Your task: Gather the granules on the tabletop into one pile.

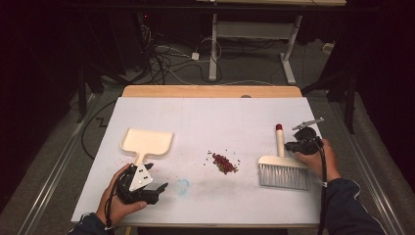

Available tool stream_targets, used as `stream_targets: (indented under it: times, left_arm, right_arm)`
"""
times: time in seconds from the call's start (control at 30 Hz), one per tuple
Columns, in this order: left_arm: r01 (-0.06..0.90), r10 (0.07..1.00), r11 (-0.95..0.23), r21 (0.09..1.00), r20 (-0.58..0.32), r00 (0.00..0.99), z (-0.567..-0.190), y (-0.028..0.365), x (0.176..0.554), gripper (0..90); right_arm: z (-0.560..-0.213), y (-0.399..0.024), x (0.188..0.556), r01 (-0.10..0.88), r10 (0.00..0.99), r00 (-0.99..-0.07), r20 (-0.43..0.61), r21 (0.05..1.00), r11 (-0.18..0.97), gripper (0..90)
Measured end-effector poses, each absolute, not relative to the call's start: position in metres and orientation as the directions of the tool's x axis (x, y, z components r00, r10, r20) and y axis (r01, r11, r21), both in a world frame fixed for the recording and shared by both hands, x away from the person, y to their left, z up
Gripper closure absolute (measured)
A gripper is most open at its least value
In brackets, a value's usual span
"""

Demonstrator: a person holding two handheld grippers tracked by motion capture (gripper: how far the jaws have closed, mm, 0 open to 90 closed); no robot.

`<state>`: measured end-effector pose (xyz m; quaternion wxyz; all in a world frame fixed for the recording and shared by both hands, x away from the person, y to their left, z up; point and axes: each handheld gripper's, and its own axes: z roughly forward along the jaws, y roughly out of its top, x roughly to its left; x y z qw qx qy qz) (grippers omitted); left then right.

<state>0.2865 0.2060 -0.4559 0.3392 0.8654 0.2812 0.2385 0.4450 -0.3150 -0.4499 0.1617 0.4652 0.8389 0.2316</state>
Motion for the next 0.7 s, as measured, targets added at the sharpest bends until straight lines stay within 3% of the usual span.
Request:
stream_targets:
  times: [0.53, 0.7]
  left_arm:
    - [0.325, 0.650, -0.613, 0.720, 0.225, 0.726, -0.456, 0.207, 0.286, 20.6]
    - [0.324, 0.656, -0.608, 0.725, 0.228, 0.720, -0.455, 0.208, 0.286, 20.6]
  right_arm:
    - [-0.451, -0.301, 0.447, 0.672, 0.843, -0.526, -0.111, 0.553, 0.492, 78.2]
    - [-0.440, -0.305, 0.439, 0.645, 0.855, -0.504, -0.122, 0.605, 0.467, 70.5]
